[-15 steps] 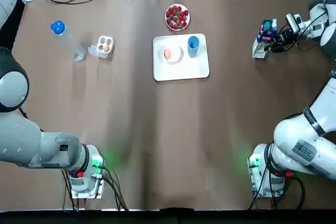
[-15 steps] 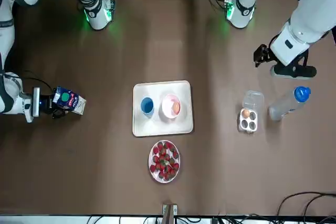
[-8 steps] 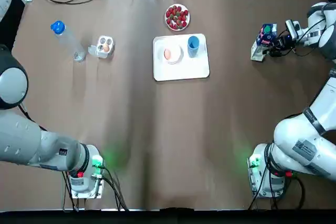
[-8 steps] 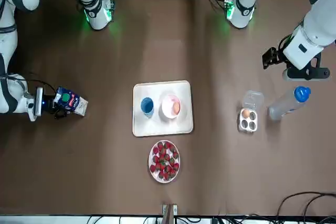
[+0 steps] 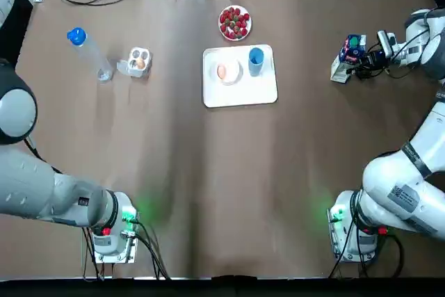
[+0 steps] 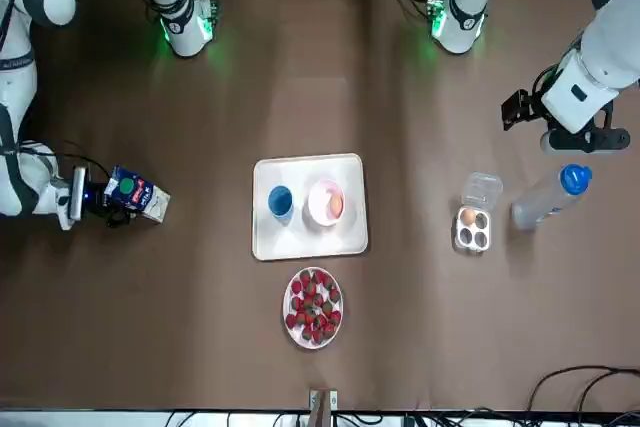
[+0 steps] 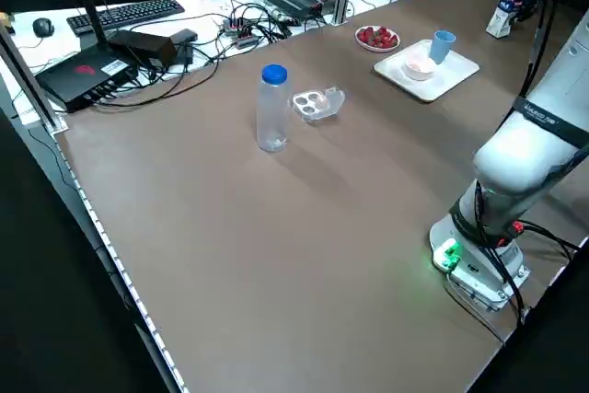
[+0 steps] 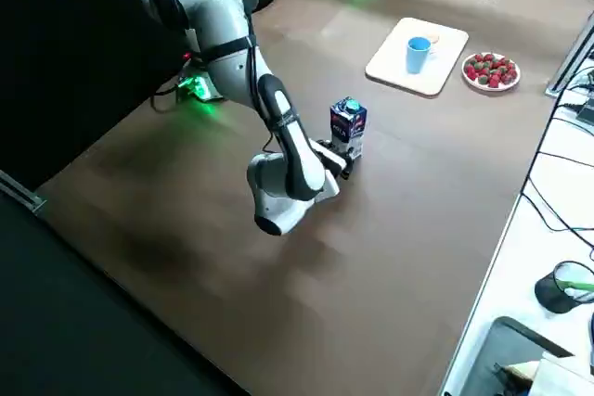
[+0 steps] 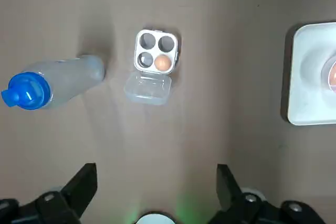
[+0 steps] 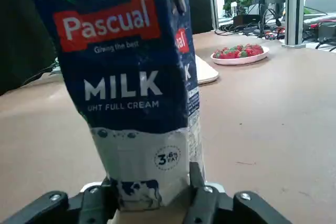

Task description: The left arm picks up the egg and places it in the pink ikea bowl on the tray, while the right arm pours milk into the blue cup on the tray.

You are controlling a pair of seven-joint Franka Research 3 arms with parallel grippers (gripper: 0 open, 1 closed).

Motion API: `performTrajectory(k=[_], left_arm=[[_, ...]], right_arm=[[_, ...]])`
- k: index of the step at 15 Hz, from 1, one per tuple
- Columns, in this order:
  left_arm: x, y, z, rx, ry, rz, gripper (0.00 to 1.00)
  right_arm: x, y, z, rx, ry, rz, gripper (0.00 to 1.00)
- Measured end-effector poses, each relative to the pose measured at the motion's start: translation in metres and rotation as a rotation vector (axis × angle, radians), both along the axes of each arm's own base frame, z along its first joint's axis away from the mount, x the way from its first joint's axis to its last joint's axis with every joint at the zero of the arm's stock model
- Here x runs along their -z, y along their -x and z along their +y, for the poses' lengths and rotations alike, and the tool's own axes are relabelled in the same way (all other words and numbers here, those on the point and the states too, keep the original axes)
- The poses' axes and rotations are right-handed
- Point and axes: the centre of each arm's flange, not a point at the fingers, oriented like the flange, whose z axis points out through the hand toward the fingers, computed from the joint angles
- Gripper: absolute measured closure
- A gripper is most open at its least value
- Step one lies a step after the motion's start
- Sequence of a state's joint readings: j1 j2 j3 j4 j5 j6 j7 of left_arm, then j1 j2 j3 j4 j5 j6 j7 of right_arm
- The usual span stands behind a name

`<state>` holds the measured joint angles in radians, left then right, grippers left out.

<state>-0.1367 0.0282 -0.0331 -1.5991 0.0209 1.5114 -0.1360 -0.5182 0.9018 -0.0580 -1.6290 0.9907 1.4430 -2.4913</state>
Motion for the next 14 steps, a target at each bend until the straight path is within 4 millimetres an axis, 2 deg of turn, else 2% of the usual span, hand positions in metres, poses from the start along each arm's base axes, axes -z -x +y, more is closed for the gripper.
performTrajectory(k=[7,10,11,14], left_arm=[[0.0000,-0.0001,0.0011,0.000,0.000,0.000,0.00],[0.0001,-0.0001,0.0011,0.000,0.000,0.001,0.00],[0.0001,-0.0001,0.0012,0.000,0.000,0.001,0.00],[0.0001,-0.0001,0.0012,0.000,0.000,0.001,0.00]], right_arm=[[0.0032,0.0011,0.0001,0.001,-0.006,-0.012,0.43],[0.0031,0.0011,0.0003,0.001,-0.007,-0.012,0.37],[0.0029,0.0009,0.0002,0.000,-0.007,-0.014,0.31],[0.0024,0.0005,0.0001,0.000,-0.007,-0.016,0.25]])
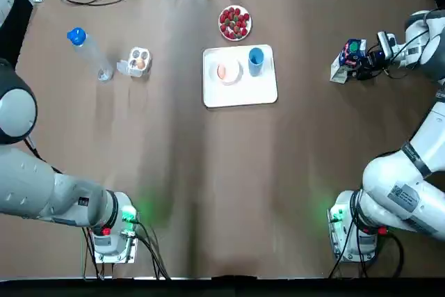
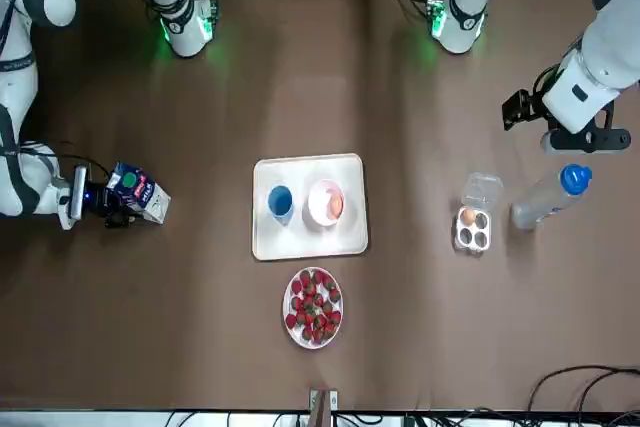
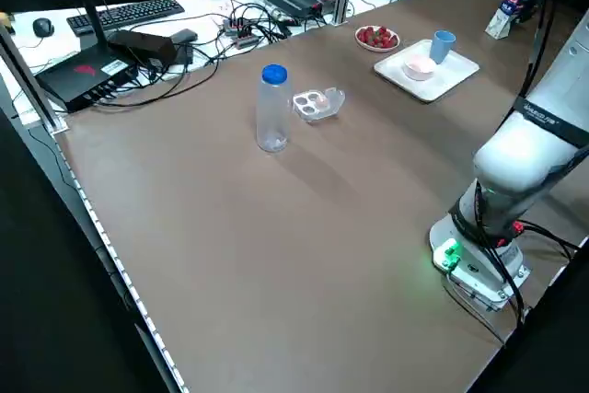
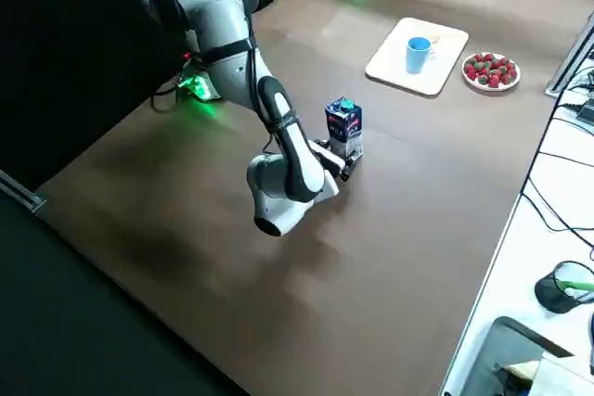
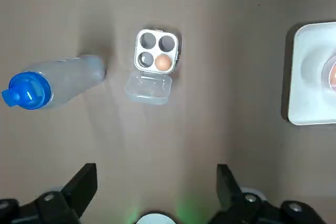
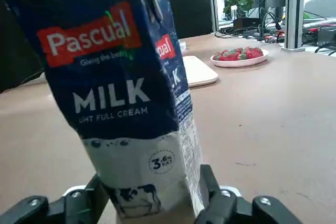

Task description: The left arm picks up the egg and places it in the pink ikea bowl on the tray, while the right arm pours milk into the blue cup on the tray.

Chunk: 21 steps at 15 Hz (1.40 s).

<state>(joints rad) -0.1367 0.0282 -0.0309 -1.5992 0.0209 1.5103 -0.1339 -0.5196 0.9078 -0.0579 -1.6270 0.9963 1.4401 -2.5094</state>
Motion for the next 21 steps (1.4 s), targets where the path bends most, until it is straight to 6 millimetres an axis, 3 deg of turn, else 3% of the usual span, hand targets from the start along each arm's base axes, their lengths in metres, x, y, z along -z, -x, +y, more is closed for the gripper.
performTrajectory(k=[2,5,14,21], left_arm=[[0.000,0.000,0.000,0.000,0.000,0.001,0.00],[0.001,0.000,-0.001,0.001,0.000,0.002,0.00],[0.001,0.000,0.001,-0.008,-0.001,0.002,0.00],[0.001,0.000,0.001,-0.007,-0.001,0.002,0.00]], right_arm=[[0.000,0.000,0.000,0.000,0.000,0.000,0.20],[0.000,0.000,0.000,0.000,0.000,-0.001,0.00],[-0.006,-0.004,-0.010,0.010,0.013,-0.017,0.00],[-0.013,0.009,-0.050,0.055,0.072,-0.011,0.00]])
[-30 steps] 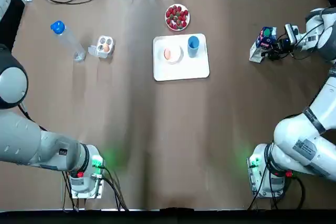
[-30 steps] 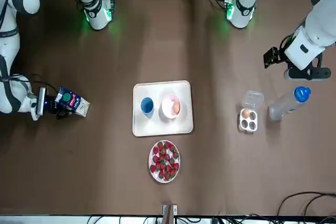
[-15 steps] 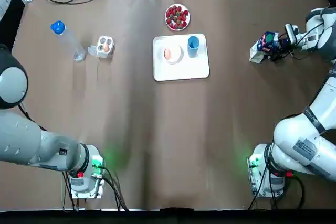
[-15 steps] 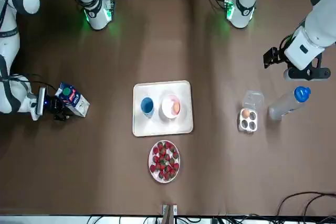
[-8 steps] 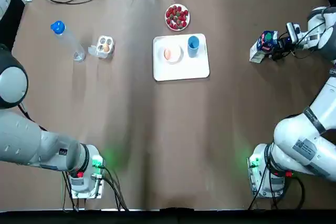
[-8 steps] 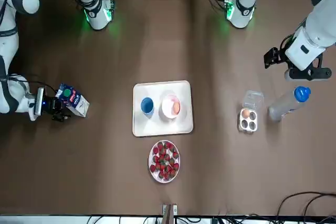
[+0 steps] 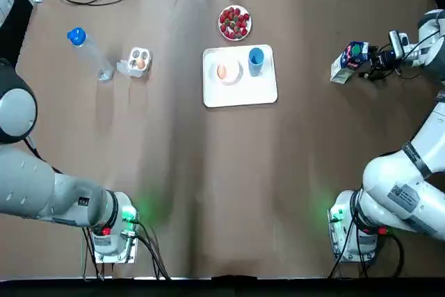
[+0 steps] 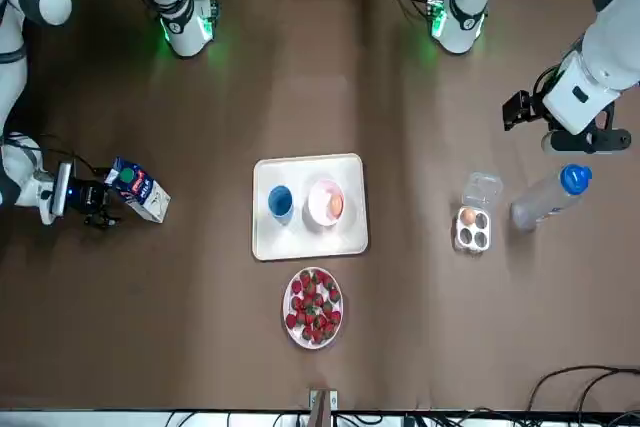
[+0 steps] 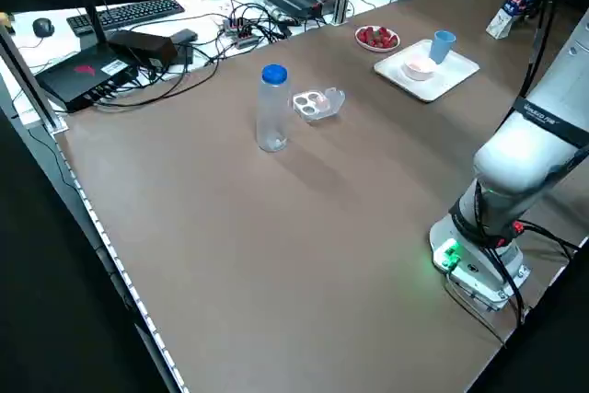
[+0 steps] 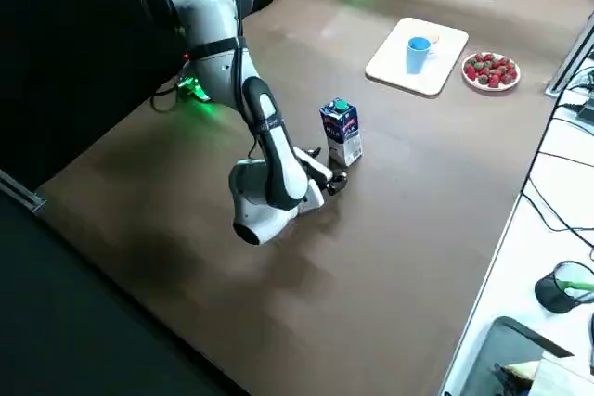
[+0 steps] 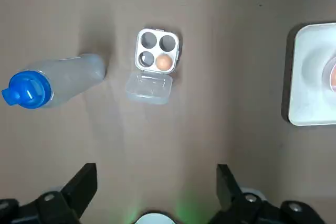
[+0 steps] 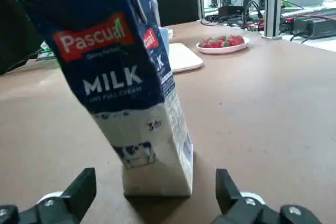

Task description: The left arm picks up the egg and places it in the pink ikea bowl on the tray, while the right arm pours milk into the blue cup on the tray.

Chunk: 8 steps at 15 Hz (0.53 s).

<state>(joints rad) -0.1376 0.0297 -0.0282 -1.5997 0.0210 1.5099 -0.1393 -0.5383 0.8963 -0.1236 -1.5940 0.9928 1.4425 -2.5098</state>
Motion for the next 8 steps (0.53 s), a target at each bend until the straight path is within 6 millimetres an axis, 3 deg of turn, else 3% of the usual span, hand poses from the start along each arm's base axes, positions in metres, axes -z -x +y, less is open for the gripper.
performTrajectory(k=[8], left_arm=[[0.004,-0.001,-0.006,0.010,-0.001,0.006,0.00]], right_arm=[[-0.018,-0.003,-0.027,0.036,0.061,0.054,0.00]])
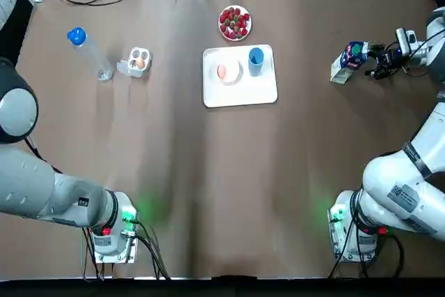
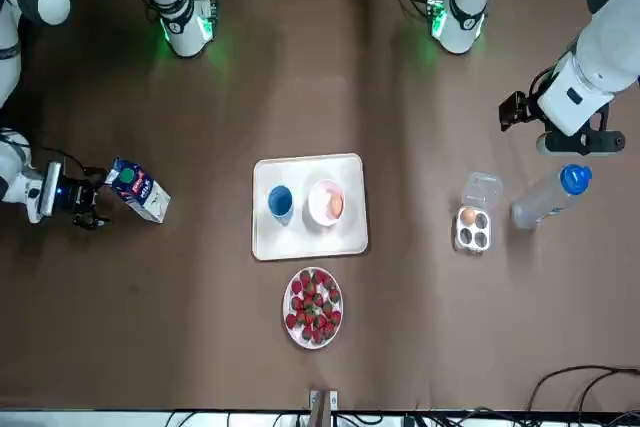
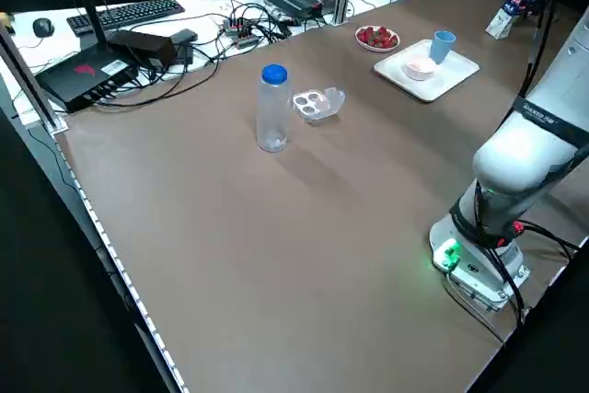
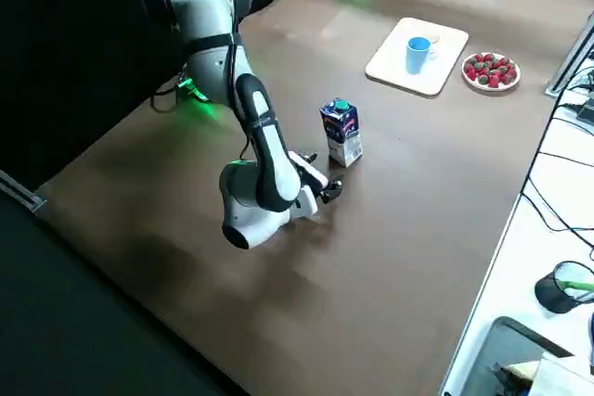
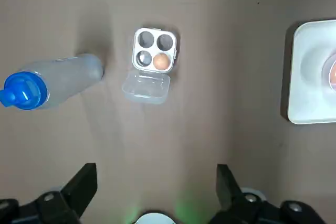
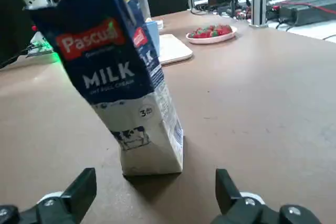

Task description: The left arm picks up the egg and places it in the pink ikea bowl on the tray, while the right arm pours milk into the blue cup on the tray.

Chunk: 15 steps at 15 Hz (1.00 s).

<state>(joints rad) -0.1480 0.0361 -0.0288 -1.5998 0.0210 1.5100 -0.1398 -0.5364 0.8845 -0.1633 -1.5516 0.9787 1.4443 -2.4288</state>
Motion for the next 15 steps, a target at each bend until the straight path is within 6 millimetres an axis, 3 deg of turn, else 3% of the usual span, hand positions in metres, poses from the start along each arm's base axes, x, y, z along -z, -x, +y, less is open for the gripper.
performTrajectory(k=[2,5,10,15], left_arm=[[0.000,0.000,0.000,-0.002,0.000,0.001,0.00],[0.001,-0.001,0.003,-0.009,0.000,0.000,0.00],[0.001,-0.001,0.003,-0.010,0.000,0.000,0.00],[0.001,-0.001,0.003,-0.009,0.000,-0.001,0.00]], right_arm=[[-0.021,-0.010,-0.001,-0.022,0.052,0.074,0.00],[-0.070,-0.036,0.009,-0.041,0.152,0.190,0.00],[-0.153,-0.070,0.047,-0.053,0.351,0.349,0.00],[-0.238,-0.085,0.087,-0.001,0.523,0.442,0.00]])
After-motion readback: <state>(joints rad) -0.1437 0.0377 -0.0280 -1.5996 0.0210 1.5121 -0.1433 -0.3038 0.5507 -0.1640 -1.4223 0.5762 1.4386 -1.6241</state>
